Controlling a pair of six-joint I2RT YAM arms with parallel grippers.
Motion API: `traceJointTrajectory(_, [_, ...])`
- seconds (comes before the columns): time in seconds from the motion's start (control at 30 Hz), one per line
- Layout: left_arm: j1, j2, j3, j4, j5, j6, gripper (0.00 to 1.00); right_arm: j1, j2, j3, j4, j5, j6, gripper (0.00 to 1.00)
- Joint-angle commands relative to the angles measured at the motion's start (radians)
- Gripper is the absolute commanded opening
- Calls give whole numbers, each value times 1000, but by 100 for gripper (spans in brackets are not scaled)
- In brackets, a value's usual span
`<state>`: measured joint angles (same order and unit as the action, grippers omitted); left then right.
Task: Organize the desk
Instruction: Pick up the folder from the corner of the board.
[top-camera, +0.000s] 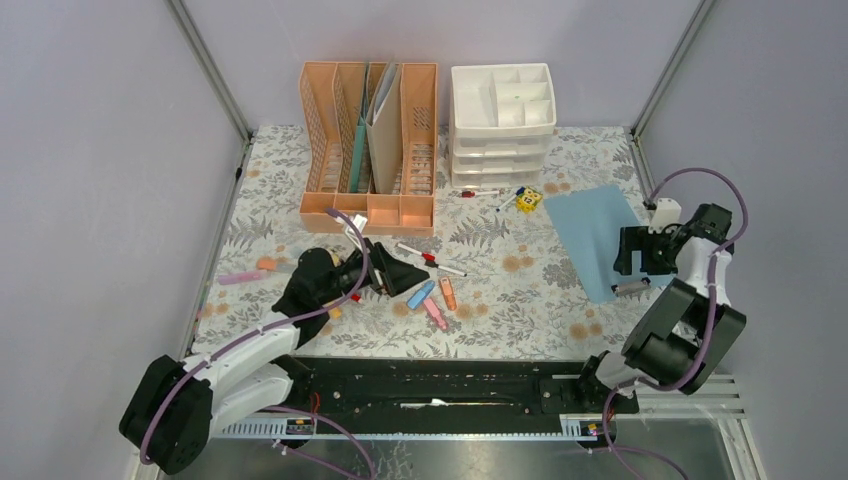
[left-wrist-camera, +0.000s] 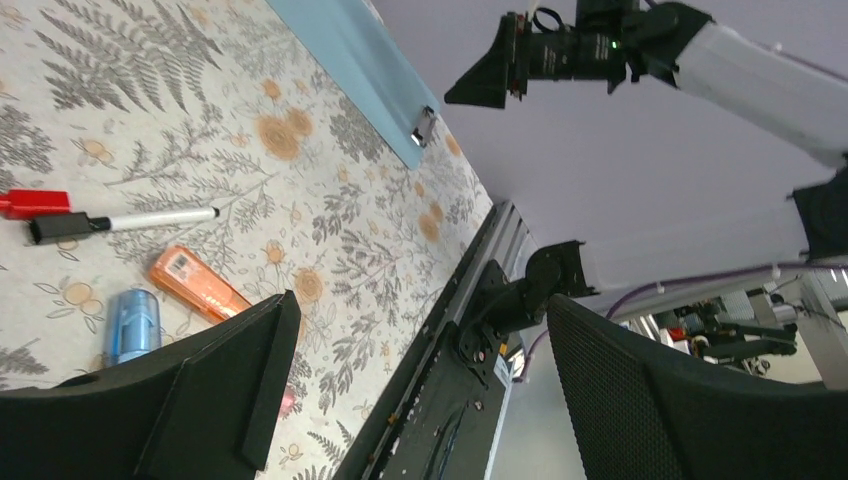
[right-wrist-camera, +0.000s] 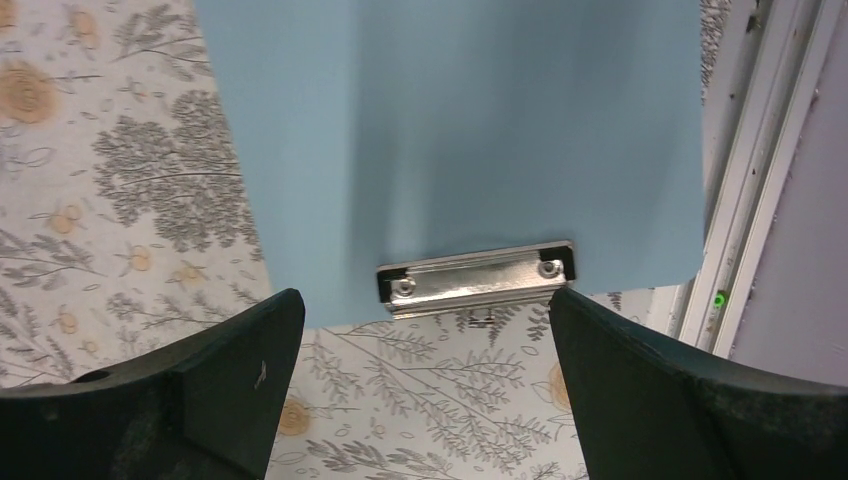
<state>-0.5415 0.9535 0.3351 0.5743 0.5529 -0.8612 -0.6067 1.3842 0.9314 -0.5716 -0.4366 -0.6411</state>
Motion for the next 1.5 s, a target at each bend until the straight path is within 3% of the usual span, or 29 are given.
traceJointTrajectory(0.0, [-49,18,-24,104,-43,31,99,-49,86,77,-7,-24,-86,100])
traceJointTrajectory(0.63, [-121,156,-35,198,-83,25,99,-65,353,166,59,25,-95,100])
traceJointTrajectory(0.83, [-130,191,-23,208,-88,27,99,-64,406,160,24,-25,-124,100])
traceJointTrajectory(1.17, [-159,248,13,223,-89,19,99,-61,411,120,-52,-96,-181,100])
traceJointTrajectory(1.47, [-184,247,28,207,-102,16,99,-63,291,120,-52,-96,-181,100])
